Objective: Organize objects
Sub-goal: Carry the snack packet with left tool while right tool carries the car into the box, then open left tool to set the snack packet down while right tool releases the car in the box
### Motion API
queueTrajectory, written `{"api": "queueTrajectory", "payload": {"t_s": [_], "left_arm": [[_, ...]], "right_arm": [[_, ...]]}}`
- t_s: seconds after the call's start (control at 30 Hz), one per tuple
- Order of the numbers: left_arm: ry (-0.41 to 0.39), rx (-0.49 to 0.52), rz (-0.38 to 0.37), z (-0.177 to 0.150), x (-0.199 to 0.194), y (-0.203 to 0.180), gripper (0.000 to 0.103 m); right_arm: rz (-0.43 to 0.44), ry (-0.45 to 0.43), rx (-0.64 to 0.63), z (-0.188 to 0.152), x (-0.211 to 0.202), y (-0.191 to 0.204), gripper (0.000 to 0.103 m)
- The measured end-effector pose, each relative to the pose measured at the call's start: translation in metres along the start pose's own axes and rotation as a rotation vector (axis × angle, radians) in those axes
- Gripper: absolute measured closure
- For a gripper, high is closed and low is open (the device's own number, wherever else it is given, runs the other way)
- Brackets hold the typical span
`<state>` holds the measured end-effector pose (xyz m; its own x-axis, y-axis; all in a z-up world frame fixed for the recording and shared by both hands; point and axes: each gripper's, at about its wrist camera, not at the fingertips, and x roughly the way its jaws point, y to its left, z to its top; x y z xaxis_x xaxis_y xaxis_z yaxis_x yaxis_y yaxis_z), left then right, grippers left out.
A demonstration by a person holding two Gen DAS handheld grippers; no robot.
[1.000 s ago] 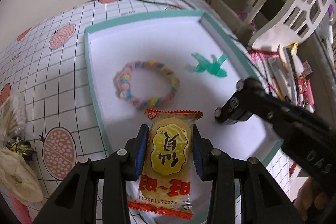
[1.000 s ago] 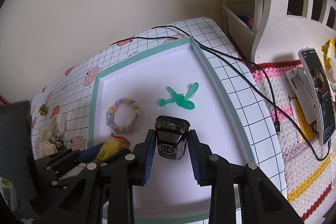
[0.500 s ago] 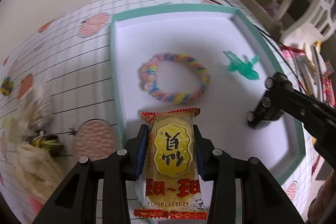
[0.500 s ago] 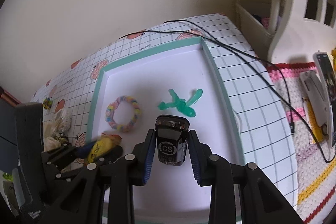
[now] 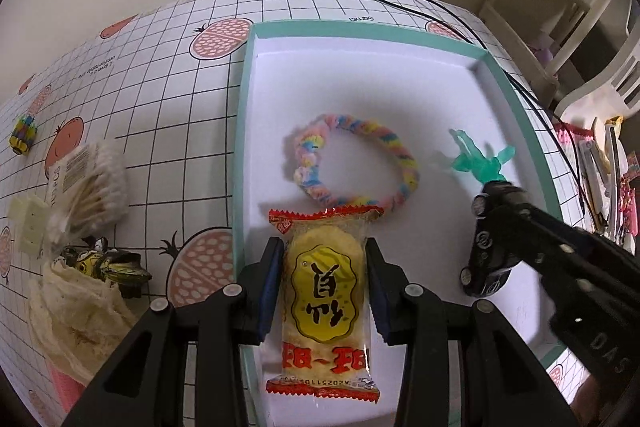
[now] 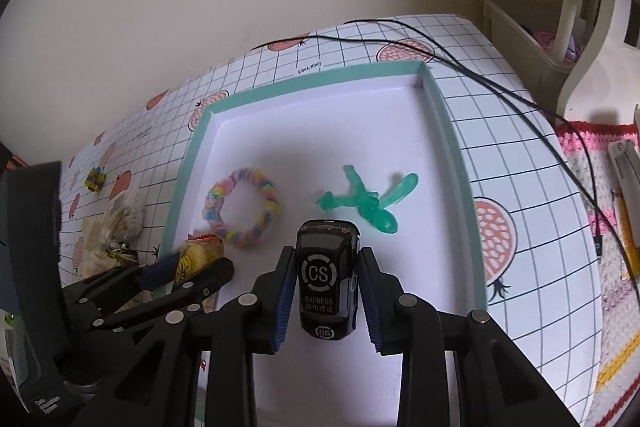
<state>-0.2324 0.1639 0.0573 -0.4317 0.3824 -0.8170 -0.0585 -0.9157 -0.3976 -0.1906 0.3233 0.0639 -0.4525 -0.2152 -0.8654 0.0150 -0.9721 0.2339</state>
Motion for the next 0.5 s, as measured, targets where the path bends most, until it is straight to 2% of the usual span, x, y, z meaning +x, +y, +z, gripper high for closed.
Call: {"api": "queueTrajectory", "payload": {"t_s": [0.4,0.5], "left_arm": [[0.004,-0.011,-0.026,0.0009,-0.0014,-0.002,0.061],[0.012,-0.022,-0.042,0.0037,0.0,-0.002,0.058]], "right_arm": [[-0.024,0.008,-0.011,-0.001,0.0086,0.0023,0.07],[-0.026,0.0,-0.015,0.0008,0.0055,0.003,0.07]]}}
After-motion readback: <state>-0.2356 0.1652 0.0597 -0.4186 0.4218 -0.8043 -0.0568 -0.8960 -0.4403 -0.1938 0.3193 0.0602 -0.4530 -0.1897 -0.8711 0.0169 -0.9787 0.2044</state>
